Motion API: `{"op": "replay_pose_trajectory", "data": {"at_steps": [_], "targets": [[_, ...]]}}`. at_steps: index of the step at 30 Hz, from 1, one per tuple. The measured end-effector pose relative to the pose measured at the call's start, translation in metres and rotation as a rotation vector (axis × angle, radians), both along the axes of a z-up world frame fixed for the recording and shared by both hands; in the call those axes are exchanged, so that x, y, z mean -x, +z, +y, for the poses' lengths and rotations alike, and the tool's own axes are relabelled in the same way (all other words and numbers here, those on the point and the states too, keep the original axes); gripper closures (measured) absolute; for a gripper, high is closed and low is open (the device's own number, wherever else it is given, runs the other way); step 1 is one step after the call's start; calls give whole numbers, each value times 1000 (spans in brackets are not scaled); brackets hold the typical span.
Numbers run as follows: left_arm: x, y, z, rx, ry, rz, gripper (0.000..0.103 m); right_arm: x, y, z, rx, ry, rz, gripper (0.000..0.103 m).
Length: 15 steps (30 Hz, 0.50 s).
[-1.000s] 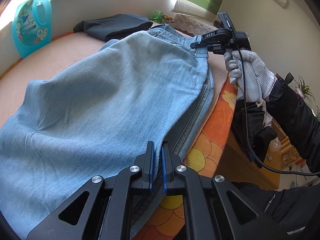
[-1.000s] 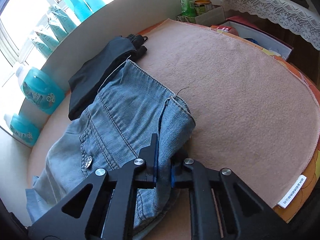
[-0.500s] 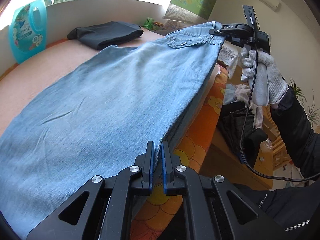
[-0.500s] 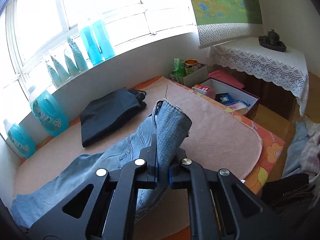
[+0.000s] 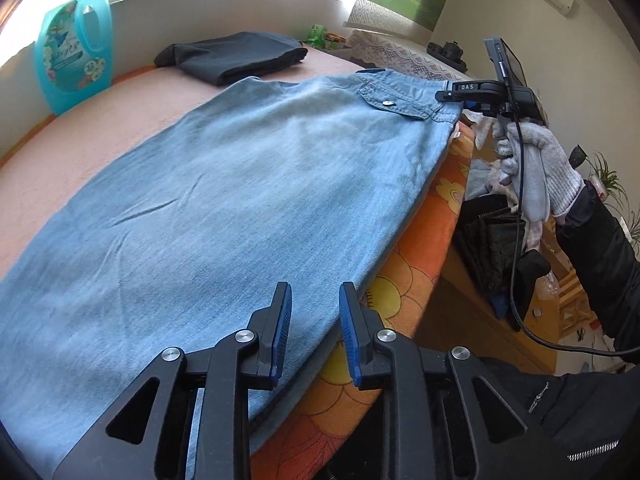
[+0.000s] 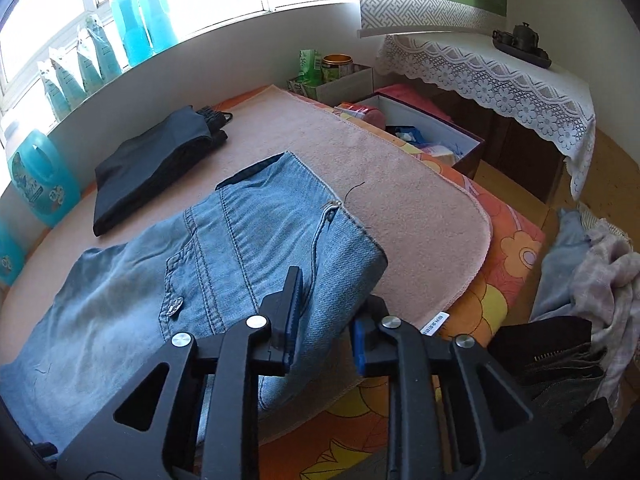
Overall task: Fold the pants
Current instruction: 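Open both tools and move them to the hem end of the jeans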
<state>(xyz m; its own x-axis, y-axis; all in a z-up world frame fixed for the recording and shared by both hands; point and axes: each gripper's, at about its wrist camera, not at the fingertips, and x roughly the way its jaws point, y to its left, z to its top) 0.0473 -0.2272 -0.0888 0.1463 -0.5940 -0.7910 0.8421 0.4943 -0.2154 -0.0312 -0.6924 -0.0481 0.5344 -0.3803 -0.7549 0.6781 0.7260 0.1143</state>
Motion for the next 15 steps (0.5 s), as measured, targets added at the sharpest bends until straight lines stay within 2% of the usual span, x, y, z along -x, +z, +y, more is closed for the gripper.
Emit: {"op": "replay_pose_trajectory", "data": {"at_steps": [1,3,8,11,15], "targets": [[-2,2,4,-10,22,-15,75,3,6,0,23,-6,-7,63],[-5,7,10,-33,62,-53,65,8,18,3,37,-4,-32,50],[-14,22,27,-45,142,-121,59,-2,45,26,86,88,-56,47],[-18,30,38,-39,197,-152,45,-15,56,45,86,156,-88,40],[-24,38,54,-57,273,-202,39,-37,66,73,79,253,-121,40]]}}
